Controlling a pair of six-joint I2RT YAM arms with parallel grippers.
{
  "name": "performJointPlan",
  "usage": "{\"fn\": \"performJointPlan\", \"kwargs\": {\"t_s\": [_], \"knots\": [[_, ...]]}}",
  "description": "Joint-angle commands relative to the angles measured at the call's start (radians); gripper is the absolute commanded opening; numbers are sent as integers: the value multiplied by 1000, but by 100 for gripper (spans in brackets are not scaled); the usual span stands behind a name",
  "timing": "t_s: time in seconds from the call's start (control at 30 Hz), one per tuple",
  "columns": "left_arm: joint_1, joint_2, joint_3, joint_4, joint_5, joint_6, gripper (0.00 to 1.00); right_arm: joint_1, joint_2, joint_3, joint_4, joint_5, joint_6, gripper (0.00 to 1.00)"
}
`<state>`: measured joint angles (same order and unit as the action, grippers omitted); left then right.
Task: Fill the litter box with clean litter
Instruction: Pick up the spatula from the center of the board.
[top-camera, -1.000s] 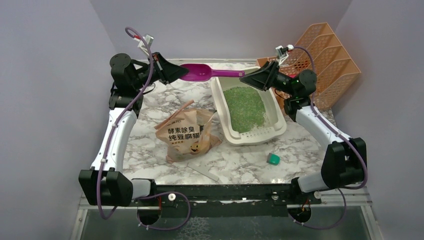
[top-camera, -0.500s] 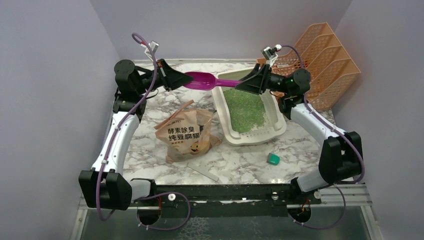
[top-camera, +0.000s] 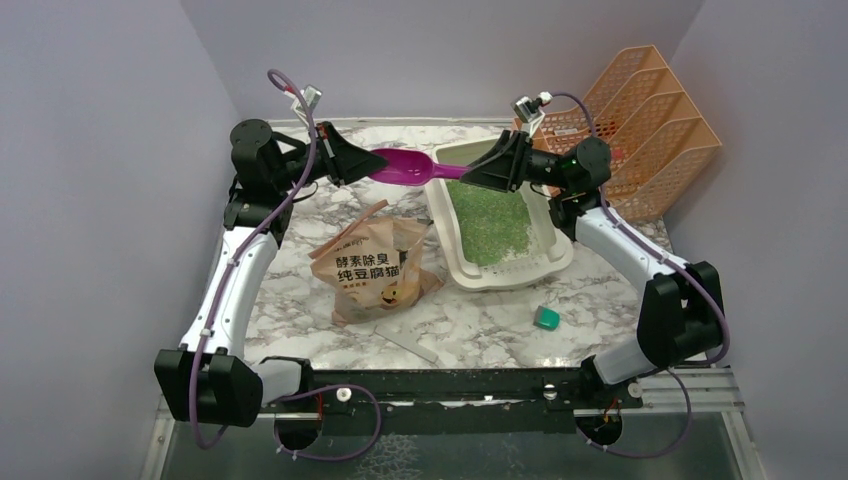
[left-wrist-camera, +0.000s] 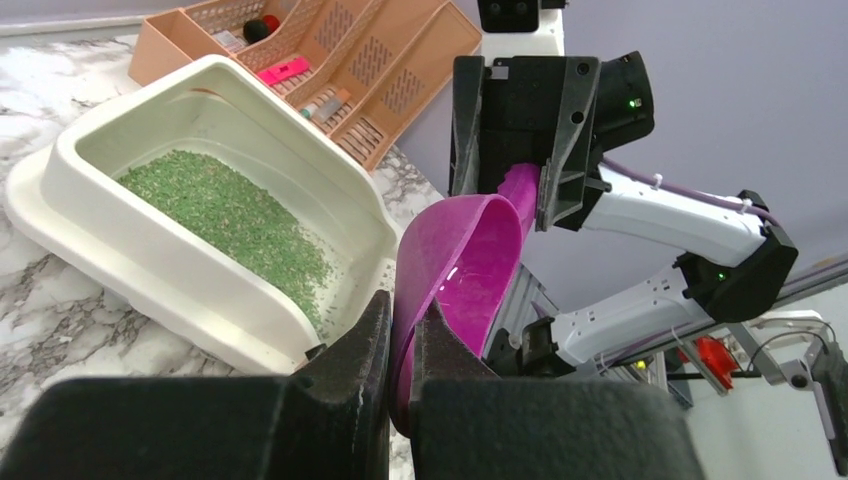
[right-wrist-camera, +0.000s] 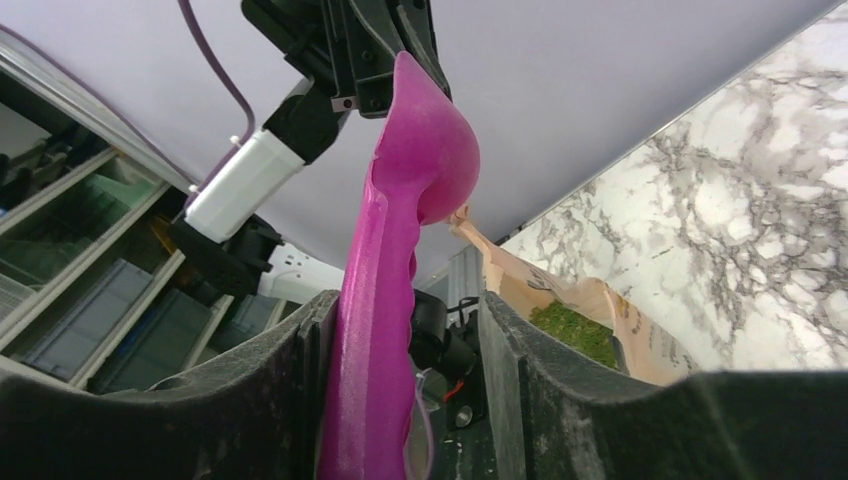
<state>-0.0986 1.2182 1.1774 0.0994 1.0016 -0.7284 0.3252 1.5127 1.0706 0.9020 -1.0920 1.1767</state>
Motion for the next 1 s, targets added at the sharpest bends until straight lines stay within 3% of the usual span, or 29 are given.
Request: {"fn": "performJointPlan", "kwargs": {"t_s": [0.0,0.13,0.27,0.43,0.97], "knots": [[-3,-30,56,-51,-27,57,0,-5,-49,24,-82,19,-73,49],[-4,-27,61,-47,-28,64,0,-5,-43,15,23,1,-2,45],[-3,-22,67,-48,-20,65,0,-5,-32,11,53,-6,22,32],[-7,-23,68,-48,1,73,0,-5,-17,9,92,2,53,41],[-25,-15,78,-49,3,84,0,-1,5,29,70,20,58,40]]}}
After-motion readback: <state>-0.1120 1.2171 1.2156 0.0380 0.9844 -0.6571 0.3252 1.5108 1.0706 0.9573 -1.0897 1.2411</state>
